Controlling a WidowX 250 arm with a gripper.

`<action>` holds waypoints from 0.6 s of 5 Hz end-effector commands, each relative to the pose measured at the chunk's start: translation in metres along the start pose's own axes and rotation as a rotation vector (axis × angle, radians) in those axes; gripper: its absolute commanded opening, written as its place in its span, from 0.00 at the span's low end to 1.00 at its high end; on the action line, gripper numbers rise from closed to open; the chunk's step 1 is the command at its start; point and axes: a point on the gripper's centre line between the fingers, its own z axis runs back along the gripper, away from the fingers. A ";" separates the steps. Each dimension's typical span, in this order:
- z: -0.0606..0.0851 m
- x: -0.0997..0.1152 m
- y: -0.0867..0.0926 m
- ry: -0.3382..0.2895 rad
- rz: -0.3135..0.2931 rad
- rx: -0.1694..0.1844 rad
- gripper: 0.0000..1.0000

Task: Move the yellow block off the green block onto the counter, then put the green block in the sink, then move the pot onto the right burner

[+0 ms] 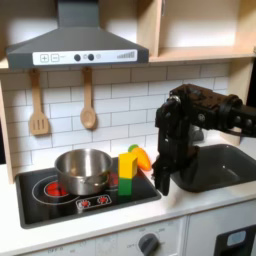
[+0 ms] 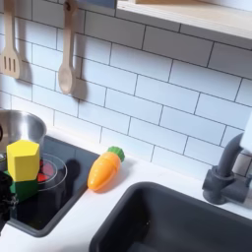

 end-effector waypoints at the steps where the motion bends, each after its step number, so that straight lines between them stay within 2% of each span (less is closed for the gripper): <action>1: 0.000 0.001 0.000 -0.003 0.000 0.001 1.00; 2: 0.000 0.000 0.000 -0.002 0.000 0.000 1.00; 3: -0.001 0.014 0.017 -0.036 0.009 0.028 1.00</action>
